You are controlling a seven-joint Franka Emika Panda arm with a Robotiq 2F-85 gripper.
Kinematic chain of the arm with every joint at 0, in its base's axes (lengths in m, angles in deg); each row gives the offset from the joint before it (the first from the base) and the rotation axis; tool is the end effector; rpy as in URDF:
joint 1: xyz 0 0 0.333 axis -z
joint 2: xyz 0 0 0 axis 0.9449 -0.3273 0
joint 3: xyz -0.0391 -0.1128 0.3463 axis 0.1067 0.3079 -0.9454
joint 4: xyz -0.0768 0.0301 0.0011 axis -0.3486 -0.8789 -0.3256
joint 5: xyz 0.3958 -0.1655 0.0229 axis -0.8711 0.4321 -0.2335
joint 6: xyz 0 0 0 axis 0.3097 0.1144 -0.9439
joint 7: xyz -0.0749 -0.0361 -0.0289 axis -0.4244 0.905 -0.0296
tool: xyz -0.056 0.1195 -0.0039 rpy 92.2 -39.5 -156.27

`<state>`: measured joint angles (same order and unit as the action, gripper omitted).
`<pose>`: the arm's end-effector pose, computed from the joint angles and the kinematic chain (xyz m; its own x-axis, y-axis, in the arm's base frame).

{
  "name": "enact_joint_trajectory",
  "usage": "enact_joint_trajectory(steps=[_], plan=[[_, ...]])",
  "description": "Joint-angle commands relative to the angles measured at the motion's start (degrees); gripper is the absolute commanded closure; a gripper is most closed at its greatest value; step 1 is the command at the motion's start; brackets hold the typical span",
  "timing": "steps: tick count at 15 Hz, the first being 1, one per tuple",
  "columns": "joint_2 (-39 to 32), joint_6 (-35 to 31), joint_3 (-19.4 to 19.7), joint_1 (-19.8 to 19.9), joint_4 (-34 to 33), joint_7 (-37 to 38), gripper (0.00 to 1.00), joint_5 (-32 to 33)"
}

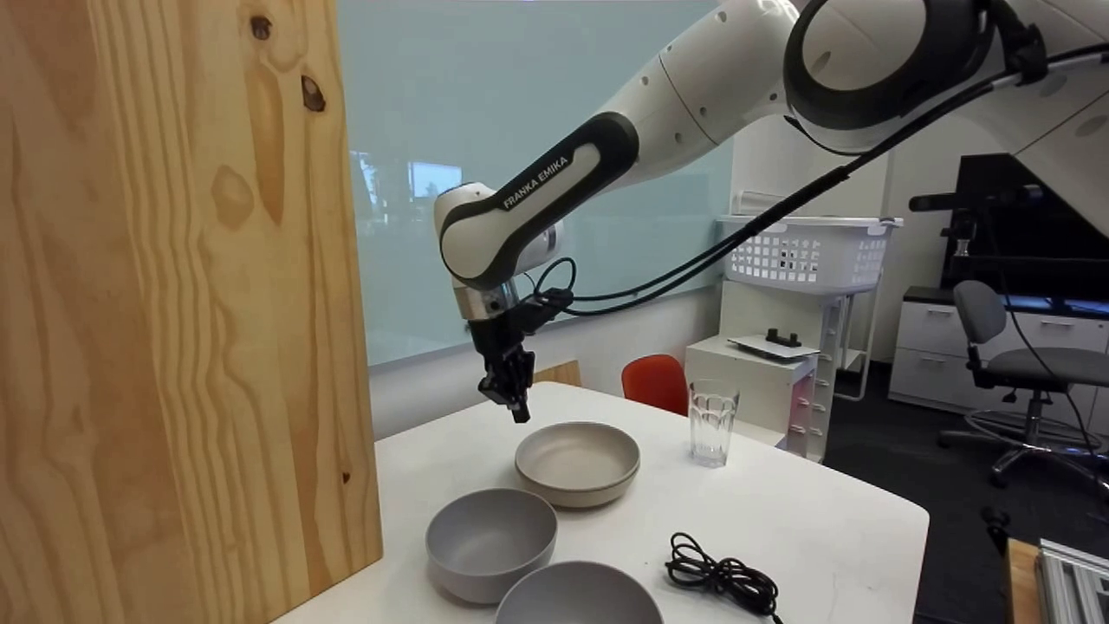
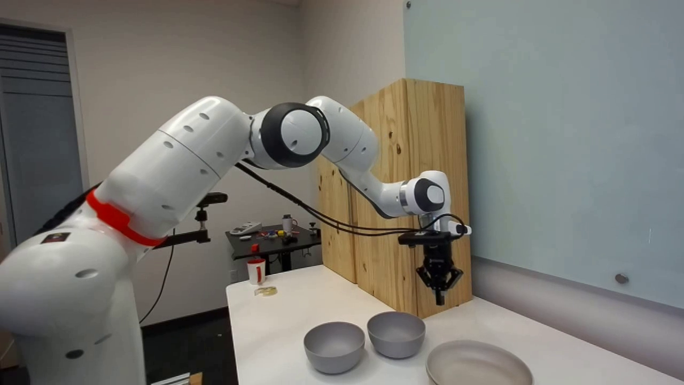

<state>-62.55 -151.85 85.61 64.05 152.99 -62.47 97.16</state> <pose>0.7745 0.0949 0.2476 0.9393 0.2898 -0.1836 0.3186 -0.9353 0.1538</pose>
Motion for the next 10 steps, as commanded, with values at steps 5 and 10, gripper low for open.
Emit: enact_joint_trajectory(steps=[5,10], plan=[[-1.85,1.70,0.14,2.52,0.04,-1.66,1.00,-2.53],[-2.52,1.67,-0.07,2.73,1.17,-7.63,1.00,-0.59]])
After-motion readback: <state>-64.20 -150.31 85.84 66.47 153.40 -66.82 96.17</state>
